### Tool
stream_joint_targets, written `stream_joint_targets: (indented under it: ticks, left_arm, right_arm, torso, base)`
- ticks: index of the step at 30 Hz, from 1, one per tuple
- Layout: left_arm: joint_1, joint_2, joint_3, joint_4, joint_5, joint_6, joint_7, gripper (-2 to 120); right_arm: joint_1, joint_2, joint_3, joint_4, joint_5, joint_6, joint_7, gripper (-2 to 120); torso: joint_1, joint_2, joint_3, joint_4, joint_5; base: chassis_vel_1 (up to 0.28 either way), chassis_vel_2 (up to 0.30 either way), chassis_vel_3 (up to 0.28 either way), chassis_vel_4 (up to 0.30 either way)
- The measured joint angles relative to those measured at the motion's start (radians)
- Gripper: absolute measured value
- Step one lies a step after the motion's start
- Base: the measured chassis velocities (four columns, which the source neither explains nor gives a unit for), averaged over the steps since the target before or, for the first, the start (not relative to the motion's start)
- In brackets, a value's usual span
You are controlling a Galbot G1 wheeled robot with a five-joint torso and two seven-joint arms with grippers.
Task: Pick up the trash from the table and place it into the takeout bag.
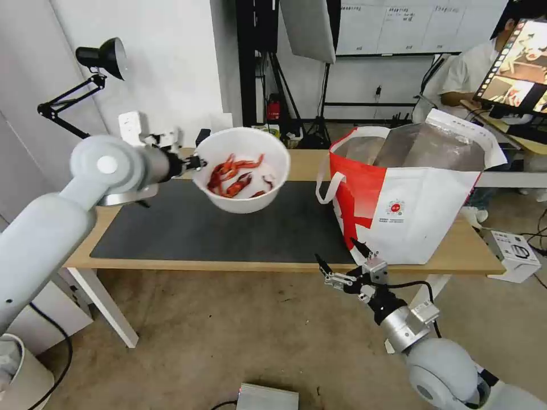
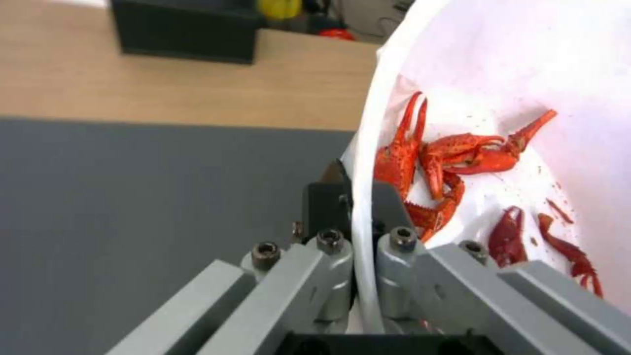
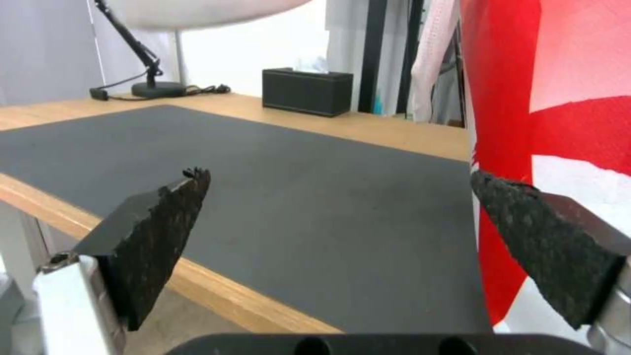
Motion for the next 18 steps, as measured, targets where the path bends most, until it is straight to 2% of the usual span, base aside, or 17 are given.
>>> stream_joint_targets:
  ticks: [1, 2, 5, 11, 18]
  left_arm:
    - [-0.053, -0.013, 0.032, 0.009, -0.013, -0.004, 0.0, 0]
    - [-0.053, -0.013, 0.032, 0.009, -0.013, -0.004, 0.0, 0]
    - [-0.152, -0.05, 0.075, 0.04, -0.032, -0.01, -0.005, 0]
    - [-0.261, -0.114, 0.126, 0.093, -0.04, -0.01, -0.014, 0]
    - [-0.385, -0.235, 0.213, 0.198, -0.037, -0.01, -0.022, 0]
  right_arm:
    - [0.0, 0.0, 0.0, 0.0, 0.0, 0.0, 0.0, 100]
    - [0.0, 0.0, 0.0, 0.0, 0.0, 0.0, 0.0, 100]
    - [0.0, 0.0, 0.0, 0.0, 0.0, 0.0, 0.0, 100]
    - [0.0, 0.0, 0.0, 0.0, 0.0, 0.0, 0.0, 100]
    - [0.0, 0.0, 0.0, 0.0, 0.0, 0.0, 0.0, 100]
  torso:
    - [0.0, 0.0, 0.0, 0.0001, 0.0]
    - [0.0, 0.0, 0.0, 0.0001, 0.0]
    - [0.0, 0.0, 0.0, 0.0001, 0.0001]
    - [0.0, 0.0, 0.0, 0.0, 0.0002]
    - [0.0, 0.0, 0.0, 0.0, 0.0001]
  base:
    - [0.0, 0.0, 0.0, 0.0]
    - [0.0, 0.0, 0.0, 0.0]
    - [0.0, 0.0, 0.0, 0.0]
    - [0.0, 0.0, 0.0, 0.0]
    - [0.0, 0.0, 0.0, 0.0]
